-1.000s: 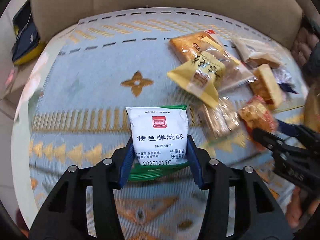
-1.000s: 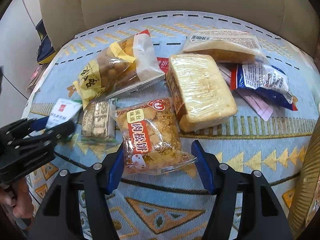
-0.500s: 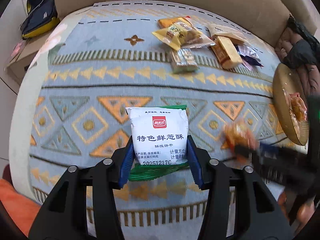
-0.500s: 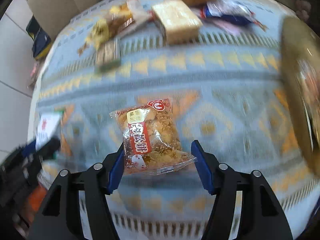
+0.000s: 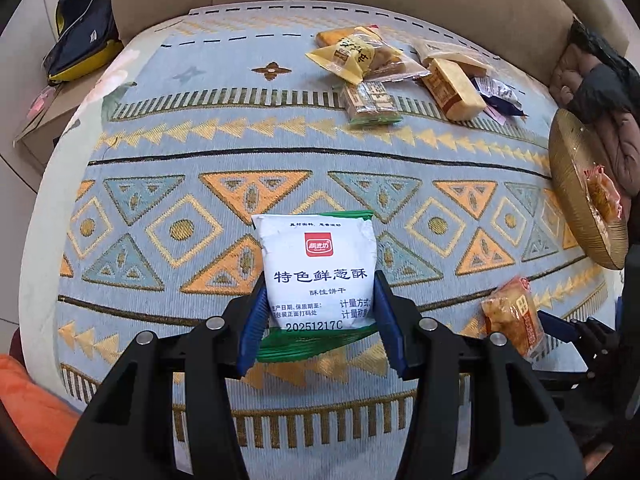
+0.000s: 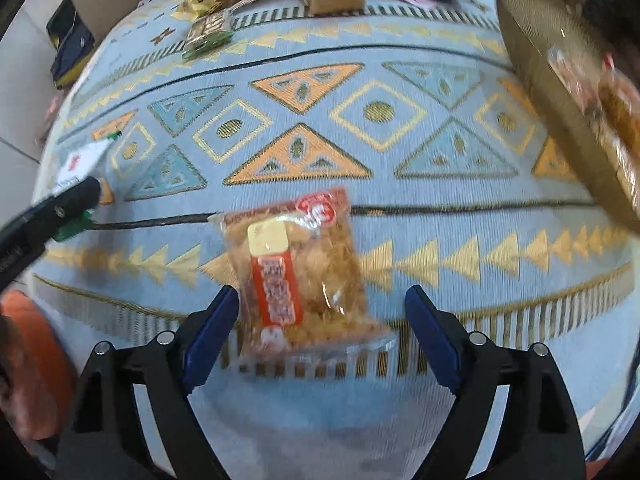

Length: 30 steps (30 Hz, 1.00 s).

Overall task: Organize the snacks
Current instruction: 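Carry both packs to the gold plate and open both tools over it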

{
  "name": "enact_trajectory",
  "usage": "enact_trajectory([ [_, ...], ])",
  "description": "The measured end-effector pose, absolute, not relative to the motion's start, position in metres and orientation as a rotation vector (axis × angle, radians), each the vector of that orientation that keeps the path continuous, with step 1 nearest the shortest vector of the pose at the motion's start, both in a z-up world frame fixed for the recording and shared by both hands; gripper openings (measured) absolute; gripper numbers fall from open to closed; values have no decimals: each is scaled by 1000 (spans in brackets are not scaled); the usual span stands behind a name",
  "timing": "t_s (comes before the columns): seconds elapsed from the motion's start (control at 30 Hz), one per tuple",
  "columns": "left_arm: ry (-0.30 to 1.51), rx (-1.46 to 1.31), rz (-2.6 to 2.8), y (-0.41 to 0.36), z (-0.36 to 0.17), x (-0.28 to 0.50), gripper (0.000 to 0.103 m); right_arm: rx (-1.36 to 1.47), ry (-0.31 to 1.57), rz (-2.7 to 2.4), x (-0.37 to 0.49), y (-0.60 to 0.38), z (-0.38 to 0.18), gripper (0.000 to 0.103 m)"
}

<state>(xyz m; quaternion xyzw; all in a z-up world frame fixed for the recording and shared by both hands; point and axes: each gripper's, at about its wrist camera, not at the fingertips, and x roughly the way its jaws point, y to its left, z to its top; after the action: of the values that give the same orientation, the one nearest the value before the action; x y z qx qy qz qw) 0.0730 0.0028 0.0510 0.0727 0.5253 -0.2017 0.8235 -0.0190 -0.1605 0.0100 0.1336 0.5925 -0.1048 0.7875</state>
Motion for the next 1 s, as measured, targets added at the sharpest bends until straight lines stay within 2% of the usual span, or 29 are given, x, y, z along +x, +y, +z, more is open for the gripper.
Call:
enact_trajectory([
  [0.03,1110,168,-423,1,50,73,50,261,1272,-236,-17,-156,9,79],
  [0.07,1103,183,-421,0,50,72,50,236,1265,-241,-15,-152,9,71],
  [0.1,1101,190,-425,-2,50,71,50,201,1246,-234,-16,-146,12,56],
  [0.17,1094,194,-440,-5,51,69,50,135,1227,-222,-15,-133,17,51],
  [0.27,1068,199,-470,-11,60,61,50,104,1211,-209,-20,-128,23,50],
  [0.43,996,203,-552,-40,95,43,50,283,1085,-256,-36,-172,73,50],
  [0.7,905,148,-809,-153,157,17,50,487,845,-498,-67,-295,162,50],
  [0.9,893,151,-906,-233,171,14,50,555,773,-605,-93,-366,187,50],
  [0.93,894,153,-910,-241,170,15,53,564,773,-611,-95,-373,186,50],
  [0.97,896,156,-909,-248,169,18,60,577,776,-610,-93,-379,184,52],
  [1.0,908,158,-906,-253,167,22,77,595,782,-599,-90,-386,180,55],
])
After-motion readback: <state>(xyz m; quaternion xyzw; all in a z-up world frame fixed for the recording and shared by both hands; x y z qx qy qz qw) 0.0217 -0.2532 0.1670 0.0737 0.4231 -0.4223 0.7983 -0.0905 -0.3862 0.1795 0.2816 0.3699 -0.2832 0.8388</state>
